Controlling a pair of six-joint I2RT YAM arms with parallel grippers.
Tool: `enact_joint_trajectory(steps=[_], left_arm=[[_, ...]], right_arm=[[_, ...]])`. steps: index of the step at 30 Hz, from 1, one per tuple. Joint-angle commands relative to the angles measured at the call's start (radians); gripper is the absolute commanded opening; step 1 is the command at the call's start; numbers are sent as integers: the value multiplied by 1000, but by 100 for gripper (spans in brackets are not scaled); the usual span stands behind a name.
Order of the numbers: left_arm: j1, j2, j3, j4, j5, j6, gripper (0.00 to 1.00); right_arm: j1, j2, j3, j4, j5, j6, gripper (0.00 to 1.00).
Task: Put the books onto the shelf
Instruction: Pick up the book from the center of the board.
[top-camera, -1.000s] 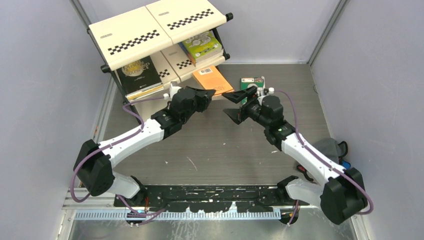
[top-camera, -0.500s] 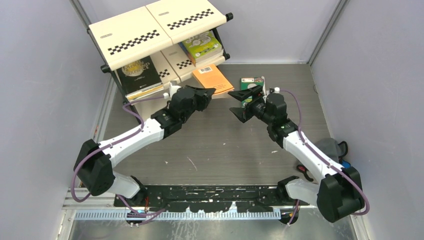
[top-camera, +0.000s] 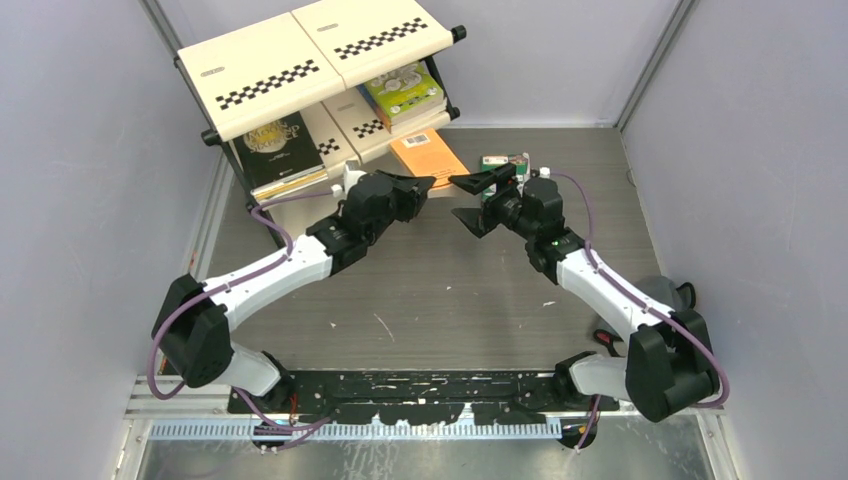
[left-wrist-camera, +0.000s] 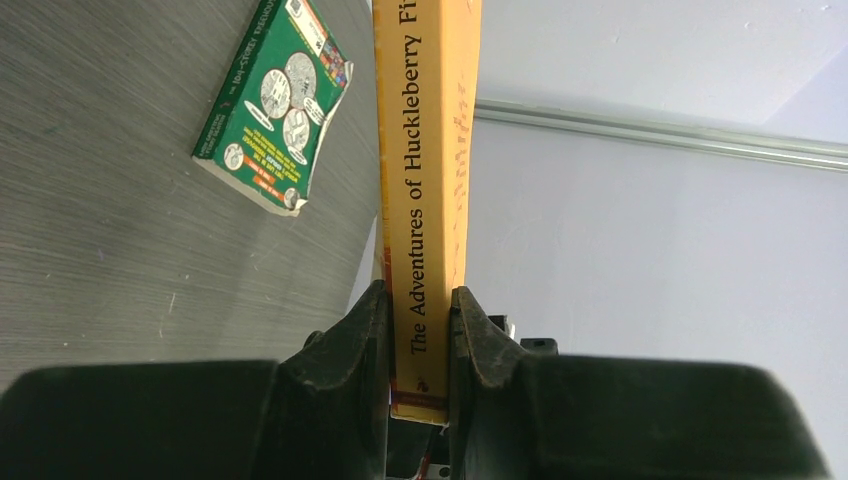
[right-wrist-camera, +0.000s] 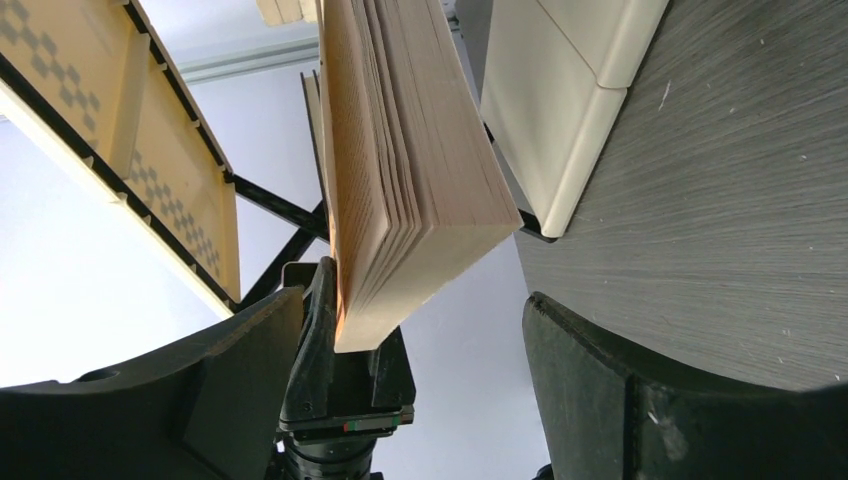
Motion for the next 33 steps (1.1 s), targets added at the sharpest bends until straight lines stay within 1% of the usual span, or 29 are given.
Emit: enact_joint_trajectory(steps=[1,10,13,16,18,26,27,31,33], left_arm=[[-5,-4,59,113,9,-11,0],[-17,8,63,119,16,-11,0],[-18,8,62,120,19,-11,0],[-18,4,61,118,21,-11,0],[-17,1,57,115,24,-9,0],[-39,-7,44,113,21,3,0],[-44,-7,43,111,18,7,0],[-73,-12,32,112,4,23,0],[-86,-11,28,113,5,37,0]], right_arm=[[8,9,56,75,2,10,86],[11,90,92,126,3,18,85],[12,112,109,131,1,14,83],[12,130,113,142,7,14,78],[11,140,115,151,12,18,72],[12,146,117,144,25,13,34],[12,142,112,140,28,9,31],[12,107,67,124,45,-2,23],[12,82,45,114,54,-11,16]])
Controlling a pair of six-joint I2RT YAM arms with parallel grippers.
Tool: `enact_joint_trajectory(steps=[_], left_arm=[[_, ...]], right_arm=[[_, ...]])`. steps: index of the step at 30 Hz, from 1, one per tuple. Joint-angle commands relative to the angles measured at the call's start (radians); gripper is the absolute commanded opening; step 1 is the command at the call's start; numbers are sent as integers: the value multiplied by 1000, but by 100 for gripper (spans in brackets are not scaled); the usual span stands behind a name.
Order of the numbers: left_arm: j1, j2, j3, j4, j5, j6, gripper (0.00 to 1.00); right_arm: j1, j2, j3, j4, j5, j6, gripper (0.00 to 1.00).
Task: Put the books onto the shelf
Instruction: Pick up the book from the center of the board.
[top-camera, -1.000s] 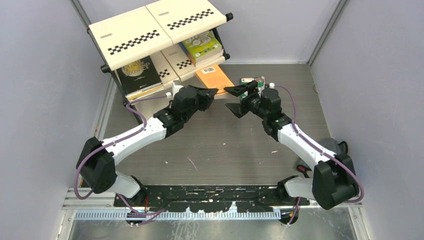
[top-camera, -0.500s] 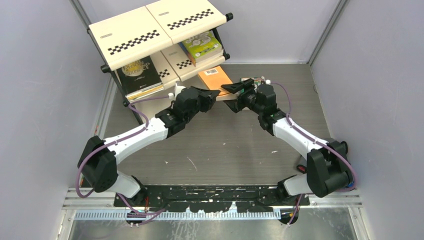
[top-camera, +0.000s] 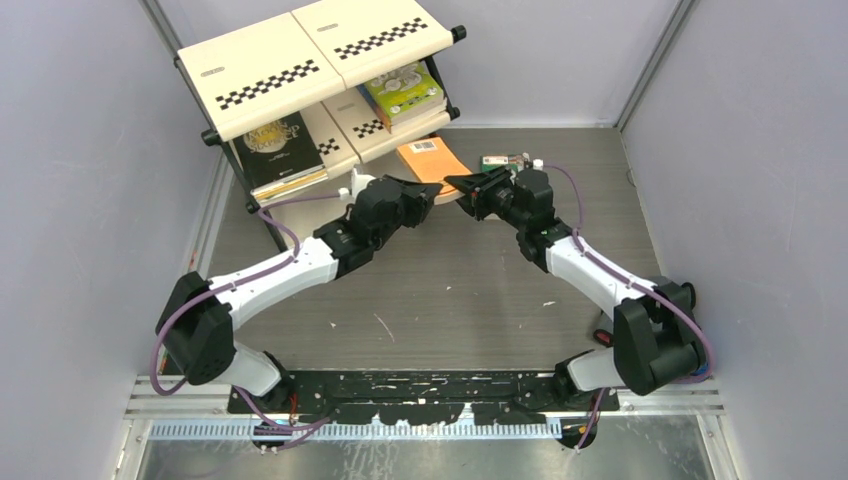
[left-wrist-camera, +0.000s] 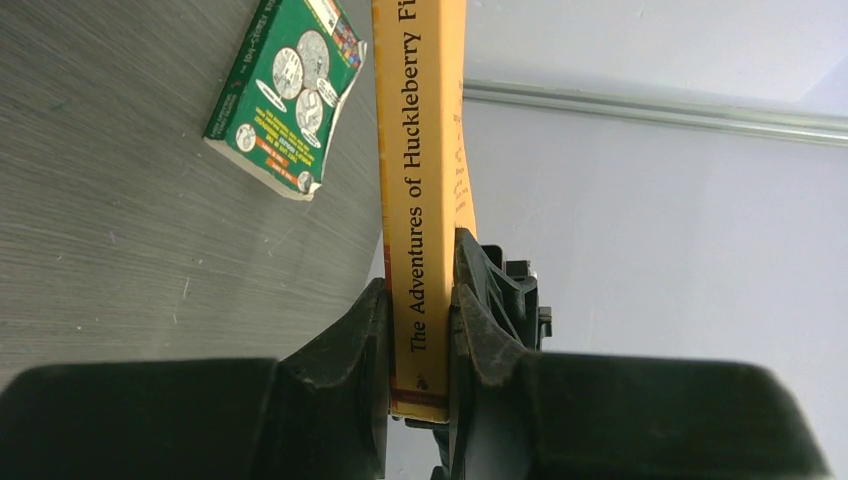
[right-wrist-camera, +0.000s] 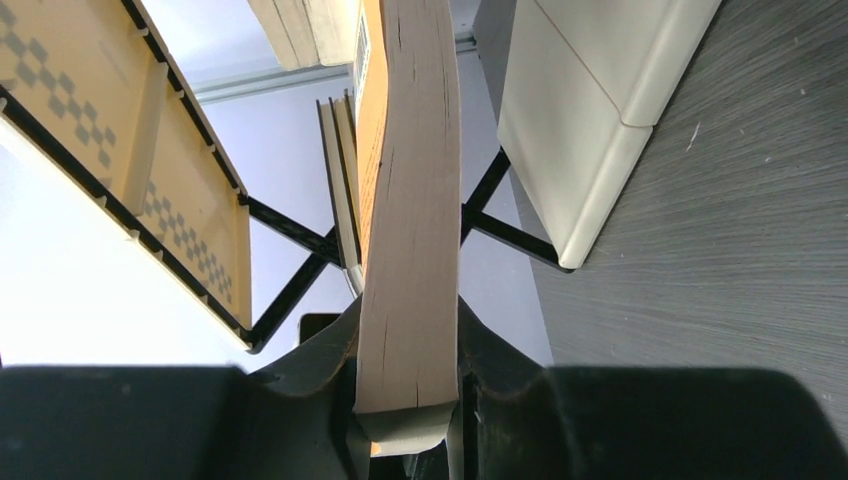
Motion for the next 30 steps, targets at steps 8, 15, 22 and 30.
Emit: enact_joint_trajectory(steps=[8,15,22,30], left_arm=[[-105,-46,2,101,14,93,4],[-113,-124,-78,58,-2,142,22],[-113,-231,-153,8,-29,194,37],[-97,-331,-183,-54,-42,248,42]], right_arm=[[6,-174,-116,-19,55,-70,1],[6,-233,-131,10,35,-113,1],[5,-241,-95,51,19,-152,1],[-21,-209,-73,156,-37,-143,1]])
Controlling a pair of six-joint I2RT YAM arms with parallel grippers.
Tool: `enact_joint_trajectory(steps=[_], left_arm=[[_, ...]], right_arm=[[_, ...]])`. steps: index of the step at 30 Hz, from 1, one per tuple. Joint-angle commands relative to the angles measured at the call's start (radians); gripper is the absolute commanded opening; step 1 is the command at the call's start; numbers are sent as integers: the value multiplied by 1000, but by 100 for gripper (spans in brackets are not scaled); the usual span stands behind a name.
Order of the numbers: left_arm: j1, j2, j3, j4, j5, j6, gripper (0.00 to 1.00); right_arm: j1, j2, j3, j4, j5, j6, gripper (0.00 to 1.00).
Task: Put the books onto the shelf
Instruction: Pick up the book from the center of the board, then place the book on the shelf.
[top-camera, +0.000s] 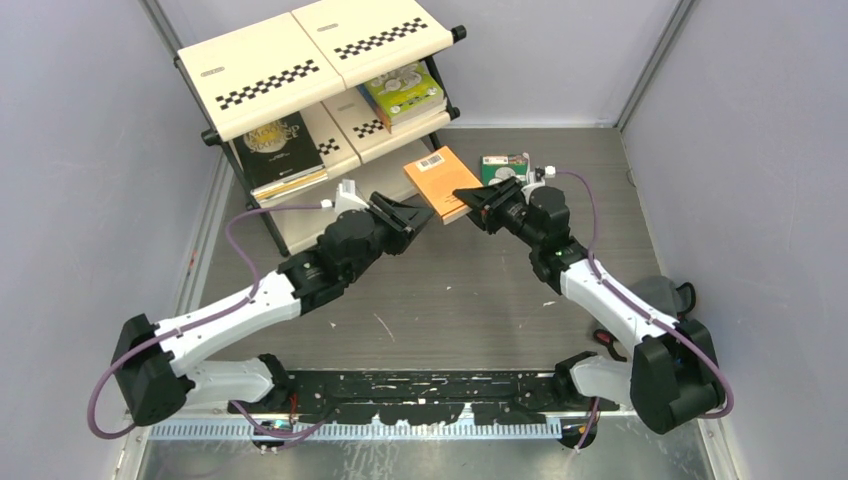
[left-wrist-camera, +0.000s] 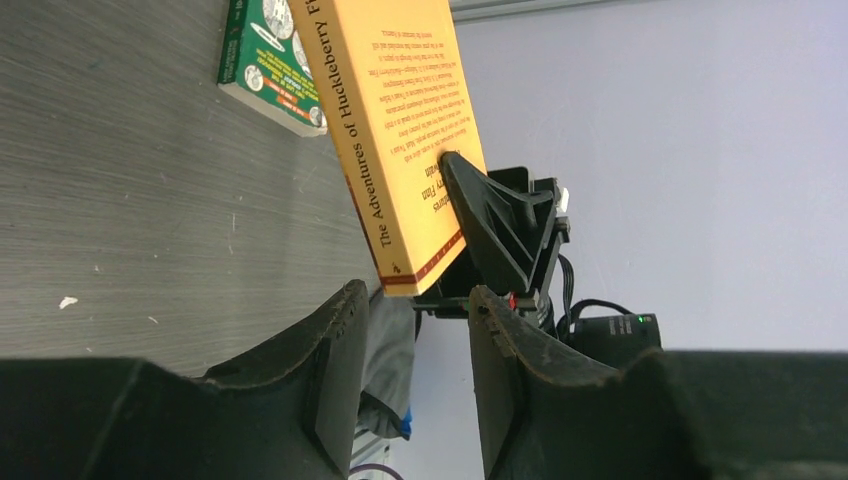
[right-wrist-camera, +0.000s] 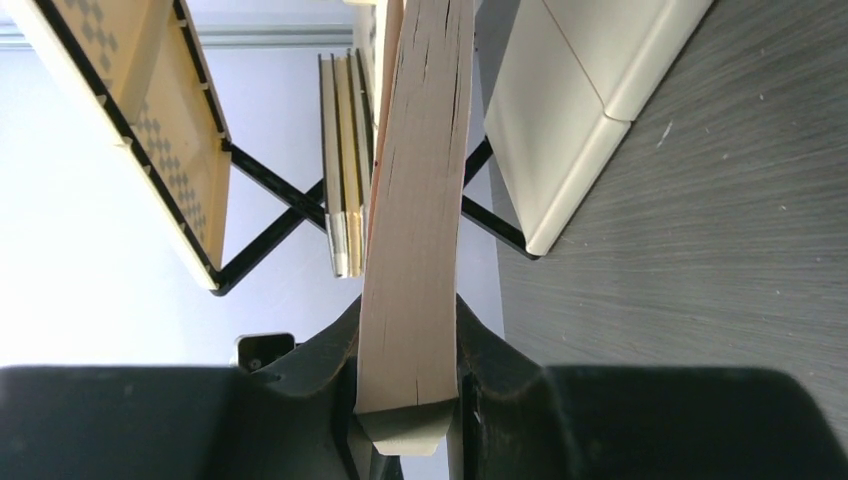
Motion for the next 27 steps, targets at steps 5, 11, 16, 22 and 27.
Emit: enact_joint_trajectory(steps=[5,11,16,22,27], left_arm=[[9,-111,-6,-98,-57,95,42],[9,-179,-12,-198,-110,155,43],[10,-225,-24,-246,-141,198,43],[11,-258,-45,-272,-158,220,43],[14,-260,-34,-280,-158,271,43]], right_arm=[[-41,25,120,202,-80,-11,1],[-52,57,209,195,-112,-33,1],[-52,107,296,180,-131,-44,1],[-54,183,391,161,-141,-65,1],[-55,273,485,149,-139,-75,1]])
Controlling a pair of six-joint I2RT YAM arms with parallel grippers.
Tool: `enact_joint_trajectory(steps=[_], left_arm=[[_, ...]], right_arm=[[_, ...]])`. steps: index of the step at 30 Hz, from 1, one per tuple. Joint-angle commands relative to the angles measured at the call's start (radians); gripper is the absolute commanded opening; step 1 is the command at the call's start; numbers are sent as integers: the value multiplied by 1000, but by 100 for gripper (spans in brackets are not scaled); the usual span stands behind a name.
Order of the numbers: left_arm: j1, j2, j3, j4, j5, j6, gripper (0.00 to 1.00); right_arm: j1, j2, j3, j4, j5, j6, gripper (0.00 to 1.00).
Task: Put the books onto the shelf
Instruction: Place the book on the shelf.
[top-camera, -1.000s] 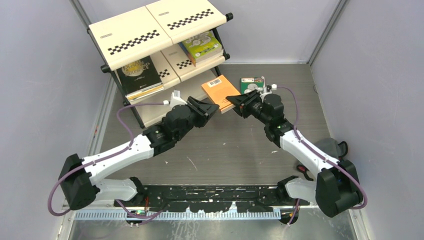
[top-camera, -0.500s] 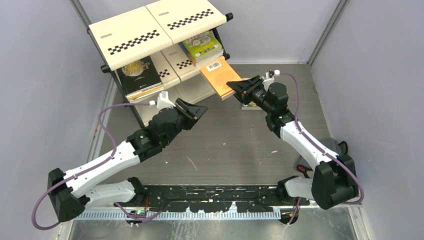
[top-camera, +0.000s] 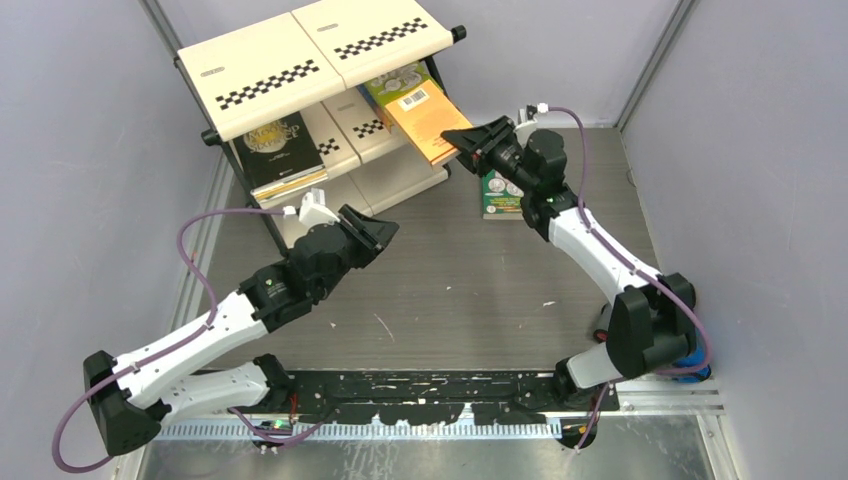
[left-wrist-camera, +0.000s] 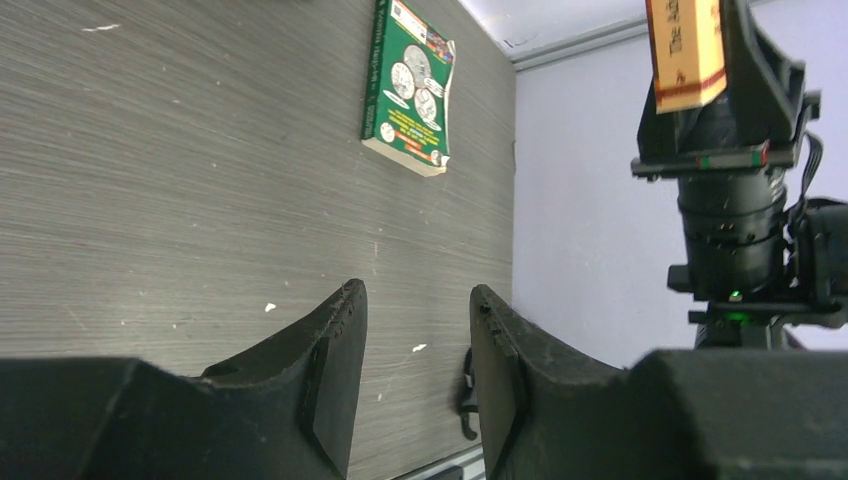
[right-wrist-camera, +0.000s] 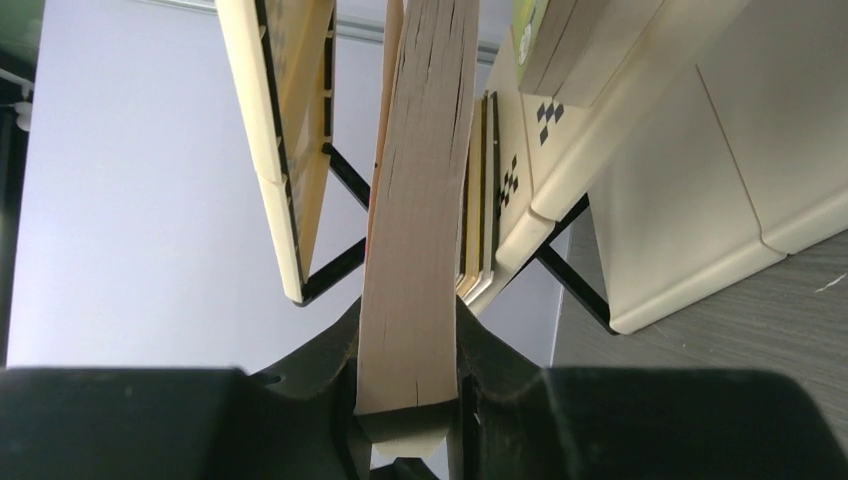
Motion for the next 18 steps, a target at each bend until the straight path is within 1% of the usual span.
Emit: enact_joint_trajectory(steps=[1,9,18], left_arm=[[9,-18,16,1,-30,88,43],[10,12,60,3,15,187,43],[11,23,72,6,44,251,43]], right_arm=[[-4,60,136,73,-16,-25,1],[-3,257,376,27,-10,-47,1],[-3,458,612,-32,0,-59,1]])
